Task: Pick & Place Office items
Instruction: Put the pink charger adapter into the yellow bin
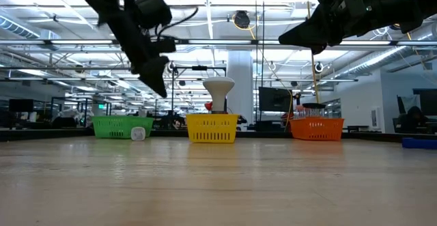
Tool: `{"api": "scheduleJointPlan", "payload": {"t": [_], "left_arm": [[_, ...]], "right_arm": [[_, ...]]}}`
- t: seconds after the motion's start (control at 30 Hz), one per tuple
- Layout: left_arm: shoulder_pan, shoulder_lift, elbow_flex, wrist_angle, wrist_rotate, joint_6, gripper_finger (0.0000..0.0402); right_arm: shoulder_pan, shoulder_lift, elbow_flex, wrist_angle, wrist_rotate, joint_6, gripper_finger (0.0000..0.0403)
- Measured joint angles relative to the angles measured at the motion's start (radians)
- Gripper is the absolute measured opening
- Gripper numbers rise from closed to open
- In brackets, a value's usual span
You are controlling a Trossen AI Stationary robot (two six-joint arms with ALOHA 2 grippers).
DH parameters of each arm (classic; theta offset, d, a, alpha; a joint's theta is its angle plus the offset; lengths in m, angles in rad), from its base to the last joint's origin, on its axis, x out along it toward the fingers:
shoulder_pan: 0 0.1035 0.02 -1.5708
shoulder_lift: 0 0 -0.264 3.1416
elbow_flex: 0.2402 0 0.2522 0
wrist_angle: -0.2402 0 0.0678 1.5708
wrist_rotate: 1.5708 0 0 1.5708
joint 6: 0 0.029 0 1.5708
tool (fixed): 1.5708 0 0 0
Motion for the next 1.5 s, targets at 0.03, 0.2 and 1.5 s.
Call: {"api": "scheduleJointPlan", "payload": {"t": [0.03, 0.2, 1.5], "left_arm": [[-0.039, -0.004, 0.0, -0.006, 0.009, 0.013, 0.003], [-0.199, -0.01, -0.003, -0.064, 0.012, 0.07, 0.003], [-0.226, 0.262, -0.003, -0.287, -0.326, 0.489, 0.0271]], "right_arm": [[0.0, 0.0, 0.0, 0.0, 0.0, 0.0, 0.0], [0.0, 0.0, 0.0, 0.0, 0.0, 0.001, 0.0], [0.0, 0.001, 0.0, -0.001, 0.001, 0.001, 0.0]]}}
